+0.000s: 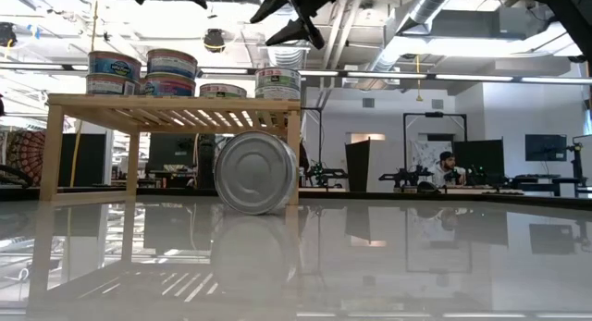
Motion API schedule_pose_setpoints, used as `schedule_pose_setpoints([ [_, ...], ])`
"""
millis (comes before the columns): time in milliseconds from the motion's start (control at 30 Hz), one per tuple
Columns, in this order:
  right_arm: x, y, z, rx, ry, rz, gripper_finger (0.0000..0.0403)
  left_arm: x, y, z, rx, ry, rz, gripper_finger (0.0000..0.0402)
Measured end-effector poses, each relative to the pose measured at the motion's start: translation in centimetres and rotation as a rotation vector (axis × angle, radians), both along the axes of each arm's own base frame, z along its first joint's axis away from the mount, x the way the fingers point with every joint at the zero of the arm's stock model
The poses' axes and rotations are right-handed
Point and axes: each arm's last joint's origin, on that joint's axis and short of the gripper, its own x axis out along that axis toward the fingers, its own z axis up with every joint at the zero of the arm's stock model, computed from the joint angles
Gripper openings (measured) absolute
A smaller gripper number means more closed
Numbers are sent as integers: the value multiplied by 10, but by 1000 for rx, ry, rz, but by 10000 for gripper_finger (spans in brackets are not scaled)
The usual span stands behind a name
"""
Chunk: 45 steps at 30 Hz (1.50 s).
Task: Stack canned seafood by type on shelf
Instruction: Stack the green tuna can on top of the bottom left green tuna can on the shelf
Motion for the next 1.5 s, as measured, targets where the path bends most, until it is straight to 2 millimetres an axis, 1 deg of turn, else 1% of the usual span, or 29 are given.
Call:
schedule_pose_setpoints([
  [133,1,3,0,0,-2,6,256,0,0,0,0,0,0,203],
  [667,1,3,0,2,-2,5,256,0,0,0,0,-1,0,203],
  [800,1,5,0,89,-11,-42,256,0,0,0,0,-1,0,203],
  [867,1,8,-1,86,7,-28,256,1,-1,0,-16,-5,-31,203],
  [933,1,18,-5,60,58,25,256,2,-5,0,-24,-5,-68,203],
  [1000,-1,37,-11,30,156,97,256,8,-13,-4,-19,19,-117,203],
  [1133,-3,84,-31,-49,357,181,256,25,-44,-24,-9,101,-217,203],
  [1233,-12,118,-42,-114,440,216,256,35,-69,-43,-9,132,-235,203],
  [1333,-34,145,-47,-159,469,200,256,37,-91,-54,-15,116,-237,203],
  [1433,-67,162,-60,-153,496,162,256,39,-110,-63,-17,110,-242,203],
  [1500,-94,167,-69,-121,471,143,256,39,-119,-67,-19,106,-252,203],
])
